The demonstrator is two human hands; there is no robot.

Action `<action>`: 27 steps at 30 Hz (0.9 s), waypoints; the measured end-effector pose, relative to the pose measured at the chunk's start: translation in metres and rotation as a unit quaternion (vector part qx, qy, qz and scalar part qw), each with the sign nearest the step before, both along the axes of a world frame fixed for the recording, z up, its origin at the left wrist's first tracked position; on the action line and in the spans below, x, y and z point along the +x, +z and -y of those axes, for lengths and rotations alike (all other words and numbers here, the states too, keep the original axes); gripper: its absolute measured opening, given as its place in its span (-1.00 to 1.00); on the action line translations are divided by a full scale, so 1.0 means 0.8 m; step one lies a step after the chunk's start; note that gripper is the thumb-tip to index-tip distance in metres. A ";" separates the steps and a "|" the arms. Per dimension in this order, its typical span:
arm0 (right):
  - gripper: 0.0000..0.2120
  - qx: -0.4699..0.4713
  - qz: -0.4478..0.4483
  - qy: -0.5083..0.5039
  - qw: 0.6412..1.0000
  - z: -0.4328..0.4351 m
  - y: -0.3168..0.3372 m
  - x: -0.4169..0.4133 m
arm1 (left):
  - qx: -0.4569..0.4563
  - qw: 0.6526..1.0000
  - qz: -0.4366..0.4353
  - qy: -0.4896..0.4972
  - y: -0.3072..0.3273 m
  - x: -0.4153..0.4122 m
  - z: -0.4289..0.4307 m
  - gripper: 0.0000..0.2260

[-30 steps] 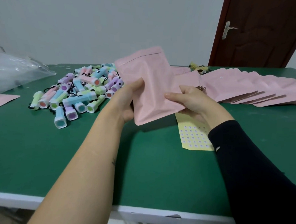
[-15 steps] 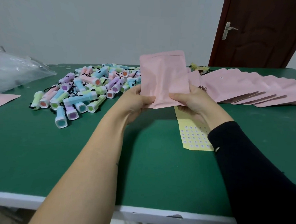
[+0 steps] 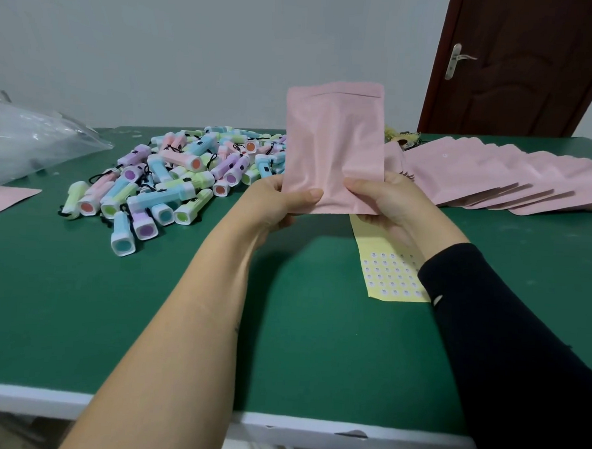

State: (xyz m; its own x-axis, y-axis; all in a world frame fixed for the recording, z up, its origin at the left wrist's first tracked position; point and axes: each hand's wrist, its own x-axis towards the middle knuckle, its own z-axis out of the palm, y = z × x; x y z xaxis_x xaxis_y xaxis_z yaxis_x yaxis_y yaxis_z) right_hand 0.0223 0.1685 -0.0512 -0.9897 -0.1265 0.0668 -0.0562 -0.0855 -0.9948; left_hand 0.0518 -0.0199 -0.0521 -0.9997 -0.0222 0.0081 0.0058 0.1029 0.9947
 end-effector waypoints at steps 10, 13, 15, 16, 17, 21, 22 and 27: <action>-0.86 -0.051 0.015 -0.024 0.998 -0.005 0.000 -0.001 | -0.054 0.998 -0.012 -0.032 -0.001 0.001 0.000 -0.78; -0.87 -0.016 0.026 0.002 1.000 -0.006 -0.002 0.003 | 0.014 0.998 -0.004 -0.053 -0.001 -0.002 -0.002 -0.69; -0.83 0.015 0.036 0.034 0.999 -0.003 -0.003 0.007 | 0.052 0.998 -0.011 -0.027 0.000 -0.005 0.001 -0.70; -0.81 0.020 0.036 0.041 0.998 0.000 -0.003 0.008 | 0.059 0.998 -0.011 -0.012 0.000 -0.006 0.002 -0.72; -0.80 0.016 0.033 0.040 0.999 0.003 -0.003 0.009 | 0.061 0.998 -0.009 -0.005 0.000 -0.006 0.003 -0.74; -0.86 -0.037 0.023 0.017 0.999 0.008 0.002 0.010 | 0.052 0.998 0.006 -0.025 0.001 -0.003 0.000 -0.77; -0.87 -0.041 0.020 0.016 0.999 0.008 0.002 0.010 | 0.061 0.998 0.007 -0.025 0.002 -0.001 -0.001 -0.76; -0.82 0.015 0.008 0.027 0.999 0.011 0.000 0.012 | 0.108 0.994 0.014 0.010 0.007 0.001 -0.001 -0.65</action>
State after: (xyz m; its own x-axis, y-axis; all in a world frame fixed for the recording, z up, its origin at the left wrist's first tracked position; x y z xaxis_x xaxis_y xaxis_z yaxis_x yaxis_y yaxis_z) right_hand 0.0316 0.1599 -0.0513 -0.9824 -0.1812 0.0460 -0.0358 -0.0590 -0.9976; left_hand 0.0529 -0.0191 -0.0467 -0.9988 -0.0408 -0.0261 -0.0213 -0.1125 0.9934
